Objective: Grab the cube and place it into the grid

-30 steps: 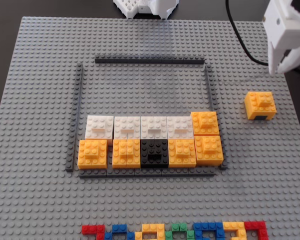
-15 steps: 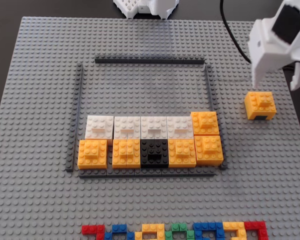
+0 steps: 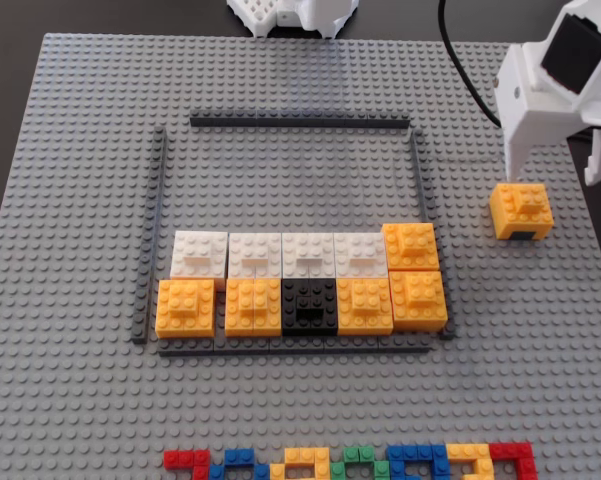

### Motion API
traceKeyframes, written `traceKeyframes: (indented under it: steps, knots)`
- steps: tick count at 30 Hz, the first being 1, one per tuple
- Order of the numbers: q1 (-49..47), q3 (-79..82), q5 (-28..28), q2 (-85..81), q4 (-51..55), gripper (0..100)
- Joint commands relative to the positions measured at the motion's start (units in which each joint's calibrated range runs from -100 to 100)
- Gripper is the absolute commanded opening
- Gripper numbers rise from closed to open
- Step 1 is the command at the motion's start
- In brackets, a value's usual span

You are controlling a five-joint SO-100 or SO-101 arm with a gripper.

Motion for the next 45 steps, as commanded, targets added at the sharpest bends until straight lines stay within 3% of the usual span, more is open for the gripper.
traceKeyframes:
  steps: [1, 29, 45]
  knots:
    - [-0.44, -0.36, -0.15, -1.03, -0.76, 26]
    - [0.59, -0.18, 0.2, 1.72, -2.22, 25]
    - [0.66, 1.36, -0.1, 2.07, -3.15, 13]
